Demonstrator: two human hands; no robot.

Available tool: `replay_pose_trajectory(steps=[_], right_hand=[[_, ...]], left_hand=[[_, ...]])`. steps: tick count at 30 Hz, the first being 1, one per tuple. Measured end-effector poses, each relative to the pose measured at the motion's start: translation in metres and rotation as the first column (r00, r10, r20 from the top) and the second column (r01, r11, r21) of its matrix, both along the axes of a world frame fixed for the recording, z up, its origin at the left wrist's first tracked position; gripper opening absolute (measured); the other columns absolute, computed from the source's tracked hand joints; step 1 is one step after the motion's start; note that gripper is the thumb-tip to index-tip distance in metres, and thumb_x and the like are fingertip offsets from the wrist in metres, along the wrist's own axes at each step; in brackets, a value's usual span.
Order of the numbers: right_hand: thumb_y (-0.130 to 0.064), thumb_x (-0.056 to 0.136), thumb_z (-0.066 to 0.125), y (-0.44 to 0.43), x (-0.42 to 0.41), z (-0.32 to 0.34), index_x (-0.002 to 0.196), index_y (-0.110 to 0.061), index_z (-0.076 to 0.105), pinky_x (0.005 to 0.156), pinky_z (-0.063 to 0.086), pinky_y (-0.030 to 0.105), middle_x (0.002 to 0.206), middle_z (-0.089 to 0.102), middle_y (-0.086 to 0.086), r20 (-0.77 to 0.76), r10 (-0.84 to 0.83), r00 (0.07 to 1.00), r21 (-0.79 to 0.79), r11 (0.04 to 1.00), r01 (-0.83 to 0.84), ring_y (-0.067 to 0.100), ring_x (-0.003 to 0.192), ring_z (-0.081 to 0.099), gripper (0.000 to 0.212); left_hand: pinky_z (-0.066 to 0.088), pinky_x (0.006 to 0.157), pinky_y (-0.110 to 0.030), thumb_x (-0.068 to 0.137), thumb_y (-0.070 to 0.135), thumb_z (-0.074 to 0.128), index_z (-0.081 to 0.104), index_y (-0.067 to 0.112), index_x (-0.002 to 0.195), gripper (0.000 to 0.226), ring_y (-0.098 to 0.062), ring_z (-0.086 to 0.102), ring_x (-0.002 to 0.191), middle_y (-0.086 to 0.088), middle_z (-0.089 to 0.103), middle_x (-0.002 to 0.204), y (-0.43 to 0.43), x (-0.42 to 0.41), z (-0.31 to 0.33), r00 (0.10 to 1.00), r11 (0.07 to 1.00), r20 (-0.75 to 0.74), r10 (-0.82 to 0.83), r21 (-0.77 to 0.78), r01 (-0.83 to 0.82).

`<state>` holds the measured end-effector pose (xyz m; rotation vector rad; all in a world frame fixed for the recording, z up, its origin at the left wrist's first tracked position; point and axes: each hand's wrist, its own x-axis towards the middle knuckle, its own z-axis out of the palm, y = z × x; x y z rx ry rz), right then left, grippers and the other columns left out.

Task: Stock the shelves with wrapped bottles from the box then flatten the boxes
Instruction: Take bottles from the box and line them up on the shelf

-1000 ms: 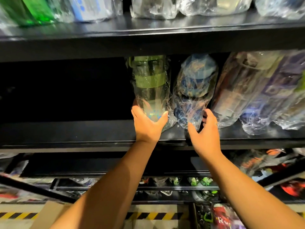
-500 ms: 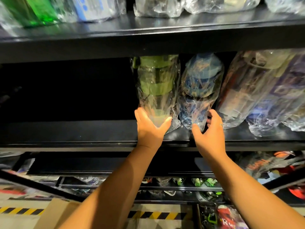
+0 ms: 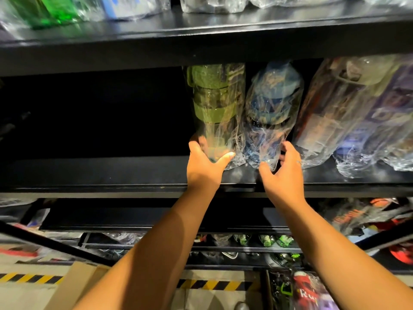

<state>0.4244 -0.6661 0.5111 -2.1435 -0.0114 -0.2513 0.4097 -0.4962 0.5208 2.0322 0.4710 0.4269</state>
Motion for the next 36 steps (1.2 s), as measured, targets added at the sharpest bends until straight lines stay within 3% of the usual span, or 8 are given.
replay_pose_trajectory(steps=[4,18,20,22,24,27,31,36], right_hand=[[-0.027,0.093,0.061,-0.001,-0.001,0.001,0.154,-0.014,0.023,0.107,0.036,0.037,0.156,0.029,0.006,-0.007,0.007,1.000,-0.019,1.000,-0.007,0.022,0.138,0.038,0.074],[-0.027,0.091,0.061,-0.005,-0.005,0.001,0.156,-0.014,0.013,0.107,0.019,0.023,0.161,0.019,0.004,-0.017,0.086,0.996,-0.068,0.994,-0.087,0.020,0.145,0.022,0.082],[-0.023,0.090,0.065,-0.007,-0.015,-0.002,0.157,-0.011,0.009,0.113,0.015,0.025,0.162,0.014,0.008,0.018,0.106,0.994,-0.100,0.990,-0.103,0.022,0.148,0.016,0.088],[-0.022,0.089,0.067,-0.008,-0.032,-0.011,0.156,-0.004,0.010,0.119,0.015,0.036,0.161,0.014,0.016,0.086,0.132,0.987,-0.200,0.973,-0.113,0.028,0.149,0.013,0.089],[-0.030,0.090,0.063,-0.005,-0.054,-0.021,0.154,-0.003,0.013,0.115,0.026,0.048,0.160,0.018,0.019,0.124,0.192,0.974,-0.308,0.940,-0.146,0.037,0.145,0.026,0.086],[-0.042,0.088,0.052,0.008,-0.083,-0.033,0.151,-0.006,0.023,0.108,0.033,0.056,0.157,0.023,0.019,0.141,0.316,0.938,-0.415,0.879,-0.234,0.044,0.138,0.036,0.079],[-0.045,0.086,0.049,0.038,-0.108,-0.044,0.151,-0.011,0.029,0.114,0.026,0.061,0.159,0.025,0.015,0.113,0.485,0.867,-0.516,0.775,-0.366,0.038,0.146,0.025,0.077],[-0.053,0.084,0.045,0.097,-0.137,-0.058,0.152,-0.018,0.028,0.114,0.023,0.060,0.159,0.027,0.012,-0.083,0.626,0.776,-0.605,0.587,-0.538,0.036,0.145,0.024,0.078]], left_hand=[[0.049,0.097,-0.039,0.077,0.042,0.083,0.043,0.010,0.113,0.063,-0.025,0.059,0.112,-0.009,0.058,0.129,-0.004,0.007,0.000,1.000,1.000,-0.005,0.009,0.003,-0.009],[0.050,0.093,-0.040,0.073,0.048,0.084,0.041,0.015,0.108,0.065,-0.029,0.057,0.114,-0.005,0.056,0.118,-0.001,0.005,-0.004,0.998,0.999,-0.058,-0.020,0.031,0.022],[0.040,0.100,-0.027,0.076,0.043,0.083,0.041,0.015,0.131,0.075,-0.023,0.048,0.130,0.001,0.050,0.131,0.003,-0.009,-0.005,0.997,0.998,-0.069,-0.043,0.052,0.047],[0.028,0.115,-0.028,0.078,0.041,0.082,0.027,0.016,0.154,0.097,-0.018,0.032,0.144,0.000,0.037,0.155,0.009,-0.027,-0.007,0.997,0.986,-0.050,-0.055,0.156,0.062],[0.017,0.124,-0.040,0.081,0.046,0.078,0.023,0.013,0.157,0.100,-0.023,0.024,0.150,-0.004,0.031,0.160,0.018,-0.045,-0.015,0.998,0.919,-0.030,-0.048,0.391,0.056],[0.003,0.122,-0.040,0.083,0.057,0.069,0.023,0.012,0.157,0.098,-0.027,0.016,0.153,-0.008,0.027,0.163,0.031,-0.074,-0.027,0.994,0.816,-0.114,-0.001,0.574,0.067],[0.010,0.119,-0.044,0.081,0.057,0.071,0.032,0.009,0.153,0.095,-0.031,0.023,0.150,-0.012,0.032,0.160,0.052,-0.119,-0.035,0.992,0.758,-0.120,0.043,0.651,0.046],[0.018,0.115,-0.051,0.072,0.051,0.083,0.042,0.010,0.147,0.094,-0.039,0.033,0.145,-0.016,0.042,0.154,0.097,-0.191,-0.052,0.974,0.764,-0.177,0.144,0.645,0.004]])
